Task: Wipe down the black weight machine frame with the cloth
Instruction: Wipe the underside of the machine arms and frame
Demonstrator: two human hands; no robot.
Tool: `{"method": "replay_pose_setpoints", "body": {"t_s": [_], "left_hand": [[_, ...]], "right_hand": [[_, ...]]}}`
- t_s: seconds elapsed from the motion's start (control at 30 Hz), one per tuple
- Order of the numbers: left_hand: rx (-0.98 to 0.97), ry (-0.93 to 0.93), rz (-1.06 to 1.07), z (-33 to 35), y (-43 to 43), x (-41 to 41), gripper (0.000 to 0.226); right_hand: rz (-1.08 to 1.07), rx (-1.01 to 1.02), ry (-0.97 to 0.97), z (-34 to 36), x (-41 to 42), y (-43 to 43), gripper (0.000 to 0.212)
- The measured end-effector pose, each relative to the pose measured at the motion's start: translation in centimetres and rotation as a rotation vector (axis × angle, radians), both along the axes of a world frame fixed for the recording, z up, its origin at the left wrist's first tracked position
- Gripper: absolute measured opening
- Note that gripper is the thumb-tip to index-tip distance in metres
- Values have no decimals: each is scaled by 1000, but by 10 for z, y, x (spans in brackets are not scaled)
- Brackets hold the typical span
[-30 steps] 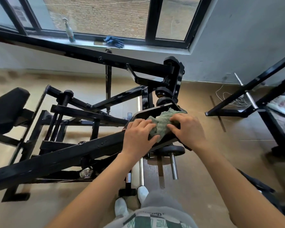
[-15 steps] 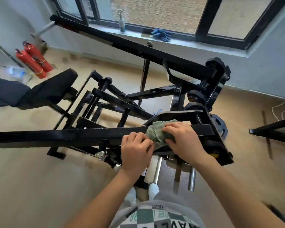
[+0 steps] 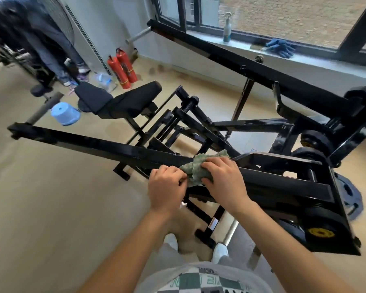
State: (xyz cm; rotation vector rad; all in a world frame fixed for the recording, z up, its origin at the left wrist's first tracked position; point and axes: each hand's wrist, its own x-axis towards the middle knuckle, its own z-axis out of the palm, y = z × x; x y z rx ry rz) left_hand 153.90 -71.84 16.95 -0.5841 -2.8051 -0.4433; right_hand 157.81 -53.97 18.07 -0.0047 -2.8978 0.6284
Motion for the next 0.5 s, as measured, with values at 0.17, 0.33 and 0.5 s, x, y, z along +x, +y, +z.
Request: {"method": "replay_pose_setpoints", "body": {"t_s": [0.17, 0.33, 0.5], "left_hand": [[16, -111, 18, 8, -23, -23, 14], [88, -136, -34, 7, -48, -43, 13], [167, -227, 15, -4, -87, -71, 10]], "right_hand": [[27, -9, -48, 2, -18, -21, 39], [24, -26, -64, 1, -38, -49, 37], [19, -86, -121, 5, -60, -73, 45]]}}
